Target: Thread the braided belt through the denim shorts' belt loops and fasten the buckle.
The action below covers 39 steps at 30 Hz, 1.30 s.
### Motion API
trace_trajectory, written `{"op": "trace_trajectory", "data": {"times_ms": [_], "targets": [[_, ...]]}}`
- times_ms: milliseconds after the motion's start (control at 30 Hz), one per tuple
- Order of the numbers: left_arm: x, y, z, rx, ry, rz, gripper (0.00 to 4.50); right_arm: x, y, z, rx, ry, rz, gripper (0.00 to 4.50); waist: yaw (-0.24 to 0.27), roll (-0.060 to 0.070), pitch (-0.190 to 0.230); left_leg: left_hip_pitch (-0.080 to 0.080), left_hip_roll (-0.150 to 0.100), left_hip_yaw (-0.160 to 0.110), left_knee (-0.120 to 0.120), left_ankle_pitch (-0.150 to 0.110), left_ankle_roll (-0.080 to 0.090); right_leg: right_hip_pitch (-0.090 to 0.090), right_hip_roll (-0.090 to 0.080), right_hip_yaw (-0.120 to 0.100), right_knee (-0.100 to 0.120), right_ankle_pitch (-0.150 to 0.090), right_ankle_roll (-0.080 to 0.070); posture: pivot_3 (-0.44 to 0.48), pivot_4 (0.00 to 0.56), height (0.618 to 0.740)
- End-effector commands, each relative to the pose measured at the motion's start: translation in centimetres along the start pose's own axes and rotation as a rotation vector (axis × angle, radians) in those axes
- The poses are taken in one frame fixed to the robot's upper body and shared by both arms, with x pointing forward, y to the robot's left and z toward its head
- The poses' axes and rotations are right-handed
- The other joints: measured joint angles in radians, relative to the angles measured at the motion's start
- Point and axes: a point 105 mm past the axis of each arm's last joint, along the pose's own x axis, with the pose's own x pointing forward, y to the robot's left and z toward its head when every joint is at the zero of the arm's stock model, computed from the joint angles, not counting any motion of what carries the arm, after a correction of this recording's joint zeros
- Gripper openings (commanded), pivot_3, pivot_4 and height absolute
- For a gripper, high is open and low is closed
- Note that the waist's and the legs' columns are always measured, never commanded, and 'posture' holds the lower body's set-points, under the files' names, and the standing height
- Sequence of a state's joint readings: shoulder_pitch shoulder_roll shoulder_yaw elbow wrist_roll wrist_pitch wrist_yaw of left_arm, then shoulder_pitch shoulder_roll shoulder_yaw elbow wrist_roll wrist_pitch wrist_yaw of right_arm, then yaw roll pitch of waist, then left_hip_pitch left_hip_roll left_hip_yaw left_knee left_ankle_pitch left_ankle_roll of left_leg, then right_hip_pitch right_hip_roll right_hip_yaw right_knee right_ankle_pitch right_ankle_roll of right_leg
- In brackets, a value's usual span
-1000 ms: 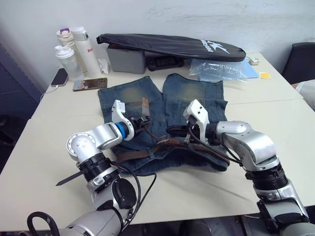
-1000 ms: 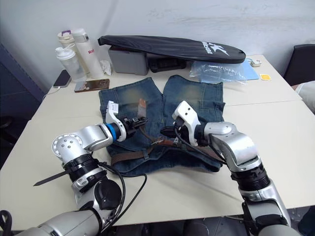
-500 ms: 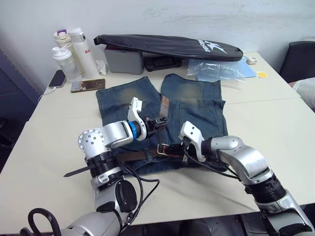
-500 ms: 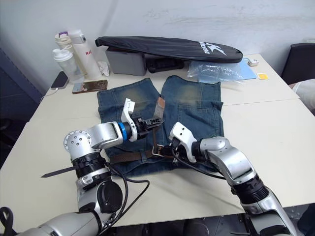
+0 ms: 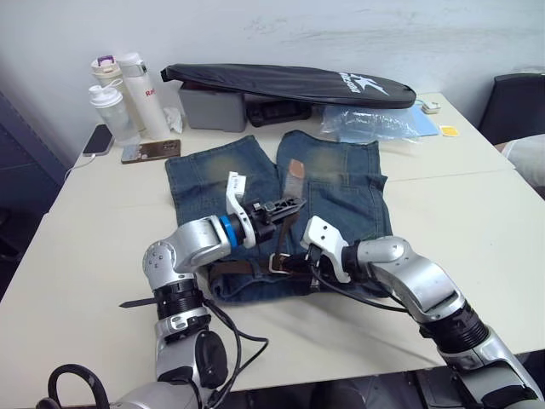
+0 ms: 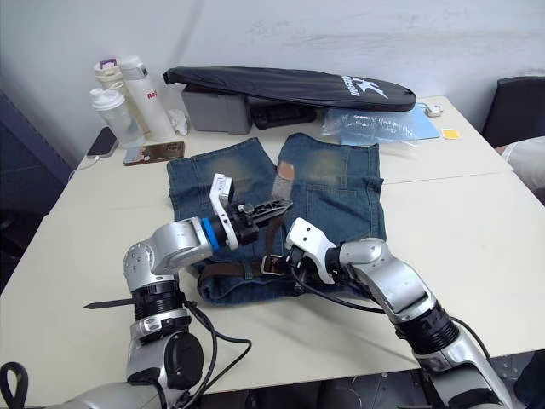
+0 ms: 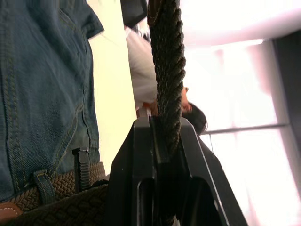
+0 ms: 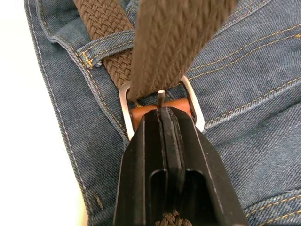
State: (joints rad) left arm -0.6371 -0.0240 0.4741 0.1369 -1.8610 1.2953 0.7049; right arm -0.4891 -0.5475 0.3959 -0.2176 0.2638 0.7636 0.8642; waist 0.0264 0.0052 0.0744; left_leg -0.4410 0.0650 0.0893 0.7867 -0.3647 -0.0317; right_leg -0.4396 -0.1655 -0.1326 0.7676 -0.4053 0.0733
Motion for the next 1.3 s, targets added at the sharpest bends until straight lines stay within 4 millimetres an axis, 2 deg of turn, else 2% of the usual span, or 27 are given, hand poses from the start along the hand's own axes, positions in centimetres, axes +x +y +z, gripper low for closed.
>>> {"op": "trace_trajectory", "data": {"times_ms": [33,133,333,400,533,633,867,1067,1300], "targets": [[-0.5,-2.2,0.5,0.020,-0.033,-0.073,0.00,0.6,1.1,-4.9,0.104,0.185,0.045,0.04,0.001,0.000,-0.001,0.002,0.000,0.000,0.000,0.000,0.000,0.000,0.000,0.000,0.000,0.000,0.000,0.000,0.150,0.622],[-0.9,-2.2,0.8,0.032,-0.054,-0.066,0.00,0.6,1.1,-5.0,0.094,0.190,0.049,0.04,0.002,0.000,-0.001,0.002,-0.001,0.001,0.000,0.000,-0.001,0.000,0.001,-0.001,0.000,0.000,0.000,0.000,0.150,0.622],[-1.5,-1.6,1.0,0.094,-0.036,-0.002,0.00,0.3,1.0,-3.8,0.063,0.148,0.048,0.04,0.002,0.000,-0.002,0.002,-0.002,0.001,0.000,-0.001,-0.002,0.001,0.001,-0.001,0.000,0.000,0.000,0.000,0.150,0.622],[-1.9,-1.5,1.3,0.215,-0.021,0.045,0.00,-0.3,0.9,-3.0,0.084,0.130,0.046,0.04,0.001,0.000,-0.002,0.002,-0.002,0.001,0.000,-0.001,-0.002,0.000,0.002,-0.001,0.000,0.000,0.000,0.000,0.150,0.622],[-2.4,-2.3,2.3,0.291,-0.056,0.012,0.00,-1.2,0.5,-2.0,0.064,0.117,0.023,0.04,0.003,0.001,-0.002,0.000,-0.002,0.001,-0.001,-0.001,-0.003,-0.002,0.003,-0.002,0.000,0.000,0.000,0.000,0.150,0.622],[-2.7,-2.7,2.8,0.291,-0.073,-0.029,0.00,-1.4,0.4,-1.0,0.046,0.090,0.014,0.04,0.003,0.001,-0.002,-0.001,-0.002,0.001,-0.002,-0.002,-0.002,-0.003,0.003,-0.003,-0.001,0.000,0.000,0.000,0.150,0.622],[-3.5,-1.0,2.9,0.206,-0.165,-0.011,0.00,-1.2,0.0,0.1,0.084,-0.017,0.005,0.04,0.000,0.001,-0.002,-0.002,-0.002,0.001,-0.002,-0.002,-0.002,-0.003,0.001,-0.002,-0.002,0.000,0.000,0.000,0.150,0.622],[-5.4,0.7,3.3,0.145,-0.266,0.032,0.00,-1.3,-0.4,1.1,0.108,-0.107,0.019,0.04,0.000,0.001,-0.001,-0.001,-0.002,0.001,-0.002,-0.002,-0.002,-0.005,0.001,-0.003,-0.002,0.000,0.000,0.000,0.150,0.622],[-6.8,1.8,3.9,0.114,-0.338,0.066,0.00,-0.8,-0.4,1.7,0.054,-0.118,0.054,0.04,-0.001,0.001,-0.001,-0.001,-0.001,0.000,-0.003,-0.003,0.001,-0.005,0.001,-0.003,-0.002,0.000,0.000,0.000,0.150,0.622]]}}
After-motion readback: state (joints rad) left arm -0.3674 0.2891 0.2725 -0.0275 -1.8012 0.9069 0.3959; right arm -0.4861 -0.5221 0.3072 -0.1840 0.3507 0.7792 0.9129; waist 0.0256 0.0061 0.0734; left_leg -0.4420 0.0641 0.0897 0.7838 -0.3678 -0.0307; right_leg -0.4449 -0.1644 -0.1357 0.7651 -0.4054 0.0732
